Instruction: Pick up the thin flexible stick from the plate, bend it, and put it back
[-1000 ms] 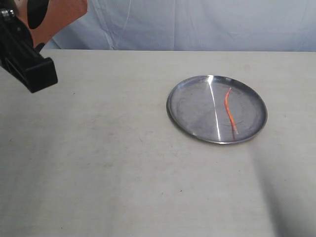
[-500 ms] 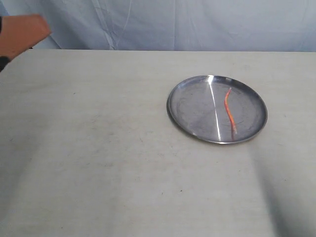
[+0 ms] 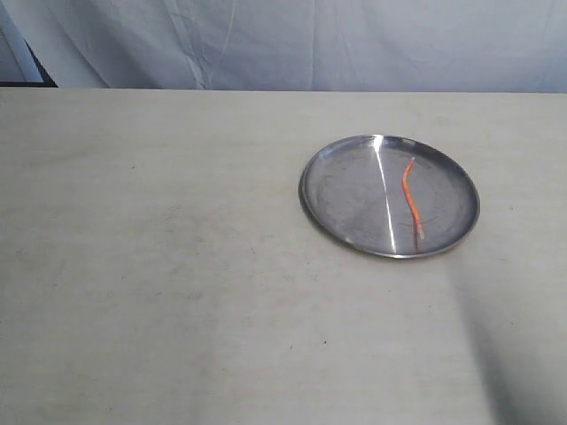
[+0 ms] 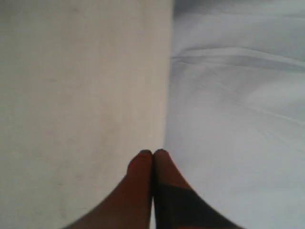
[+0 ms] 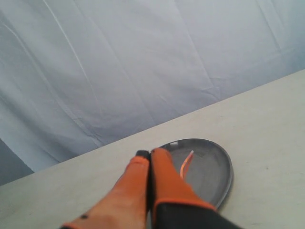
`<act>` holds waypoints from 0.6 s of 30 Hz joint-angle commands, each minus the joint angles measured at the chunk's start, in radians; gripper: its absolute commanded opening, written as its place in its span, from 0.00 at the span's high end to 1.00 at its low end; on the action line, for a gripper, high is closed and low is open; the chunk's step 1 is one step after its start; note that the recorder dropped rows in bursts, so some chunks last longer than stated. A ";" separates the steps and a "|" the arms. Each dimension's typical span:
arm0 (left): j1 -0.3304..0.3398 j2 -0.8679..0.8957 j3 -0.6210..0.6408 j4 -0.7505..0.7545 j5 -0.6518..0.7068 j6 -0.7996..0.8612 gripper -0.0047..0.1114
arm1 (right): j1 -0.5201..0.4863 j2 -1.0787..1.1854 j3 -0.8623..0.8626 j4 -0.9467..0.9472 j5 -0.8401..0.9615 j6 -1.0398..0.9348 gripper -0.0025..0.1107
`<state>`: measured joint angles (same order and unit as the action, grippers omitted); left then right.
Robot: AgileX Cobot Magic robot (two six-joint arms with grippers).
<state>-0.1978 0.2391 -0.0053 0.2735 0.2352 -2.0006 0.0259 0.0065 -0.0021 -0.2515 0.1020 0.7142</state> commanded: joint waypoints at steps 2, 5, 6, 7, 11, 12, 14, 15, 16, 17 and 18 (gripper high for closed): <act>-0.021 -0.005 0.005 -0.147 0.120 0.196 0.96 | -0.006 -0.007 0.002 -0.009 0.000 -0.008 0.98; -0.021 -0.005 0.005 -0.147 0.119 0.236 0.96 | -0.006 -0.007 0.002 -0.009 0.000 -0.008 0.98; -0.021 -0.005 0.005 -0.144 0.116 0.274 0.96 | -0.006 -0.007 0.002 -0.009 0.000 -0.008 0.98; -0.021 -0.005 0.005 -0.142 0.111 0.310 0.96 | -0.006 -0.007 0.002 -0.009 0.000 -0.008 0.98; -0.021 -0.005 0.005 -0.142 0.068 0.563 0.96 | -0.006 -0.007 0.002 -0.009 0.000 -0.008 0.98; -0.021 -0.005 0.005 -0.142 0.054 0.626 0.96 | -0.006 -0.007 0.002 -0.009 0.000 -0.008 0.98; -0.021 -0.005 0.005 -0.137 0.034 0.739 0.96 | -0.006 -0.007 0.002 -0.009 0.000 -0.008 0.98; -0.021 -0.005 0.005 -0.131 0.025 0.811 0.96 | -0.006 -0.007 0.002 -0.009 0.000 -0.008 0.98; -0.021 -0.005 0.005 -0.128 0.025 0.876 0.96 | -0.006 -0.007 0.002 -0.009 0.000 -0.008 0.98; -0.021 -0.005 0.005 -0.138 0.025 0.945 0.96 | -0.006 -0.007 0.002 -0.009 0.000 -0.008 0.98; -0.021 -0.005 0.001 -0.140 0.025 1.006 0.96 | -0.006 -0.007 0.002 -0.009 0.000 -0.008 0.98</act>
<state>-0.2118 0.2392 -0.0014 0.1341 0.2772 -1.1719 0.0259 0.0065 -0.0021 -0.2515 0.1020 0.7142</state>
